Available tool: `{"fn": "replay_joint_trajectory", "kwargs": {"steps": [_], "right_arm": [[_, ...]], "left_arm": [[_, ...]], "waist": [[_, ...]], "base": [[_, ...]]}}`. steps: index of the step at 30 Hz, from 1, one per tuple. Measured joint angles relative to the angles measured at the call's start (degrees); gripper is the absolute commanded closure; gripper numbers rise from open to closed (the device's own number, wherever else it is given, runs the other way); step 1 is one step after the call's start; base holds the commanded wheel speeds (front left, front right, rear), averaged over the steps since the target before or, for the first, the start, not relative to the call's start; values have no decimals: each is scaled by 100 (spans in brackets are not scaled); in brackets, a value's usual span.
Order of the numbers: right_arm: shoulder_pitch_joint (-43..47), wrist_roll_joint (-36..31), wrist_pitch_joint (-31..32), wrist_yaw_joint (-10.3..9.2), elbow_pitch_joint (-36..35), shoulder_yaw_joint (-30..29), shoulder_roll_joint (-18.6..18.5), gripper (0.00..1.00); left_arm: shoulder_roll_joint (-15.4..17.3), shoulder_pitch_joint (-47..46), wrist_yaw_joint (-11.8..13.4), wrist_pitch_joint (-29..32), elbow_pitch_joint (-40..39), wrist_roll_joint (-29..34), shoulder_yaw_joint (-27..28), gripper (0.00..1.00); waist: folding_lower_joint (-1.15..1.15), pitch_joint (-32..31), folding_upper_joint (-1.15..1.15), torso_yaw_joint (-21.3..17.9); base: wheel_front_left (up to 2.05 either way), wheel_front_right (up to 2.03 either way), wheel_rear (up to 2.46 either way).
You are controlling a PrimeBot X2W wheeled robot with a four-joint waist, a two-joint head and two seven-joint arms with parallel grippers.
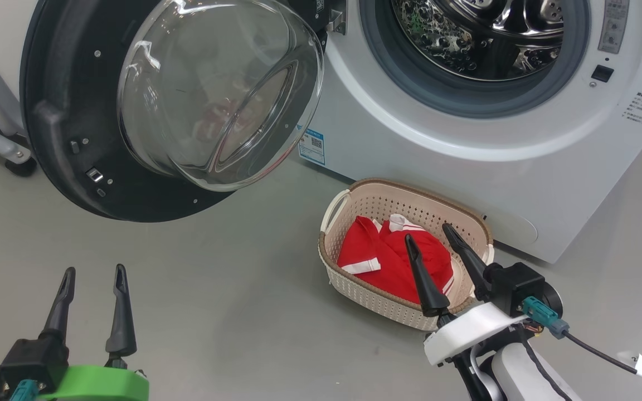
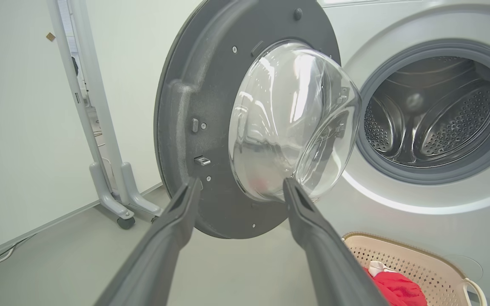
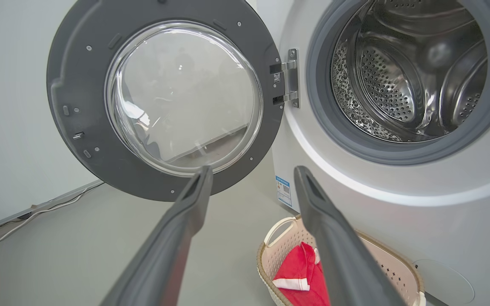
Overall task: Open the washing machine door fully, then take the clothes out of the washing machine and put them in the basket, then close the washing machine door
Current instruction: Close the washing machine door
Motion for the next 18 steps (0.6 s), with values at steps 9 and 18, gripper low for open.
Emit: {"fn": "replay_joint_trajectory", "kwargs": {"steps": [9, 18], "right_arm": [[-52, 8, 0, 0, 29, 0, -5, 0], [-52, 9, 0, 0, 47, -7, -5, 0]], "left_arm": [[-2, 29, 1, 0, -42, 0, 2, 0], [-4, 98, 1, 0, -44, 1, -1, 0]], "waist": [[0, -8, 0, -7], [0, -12, 0, -16]], "base": [[0, 0, 0], [0, 0, 0]]}}
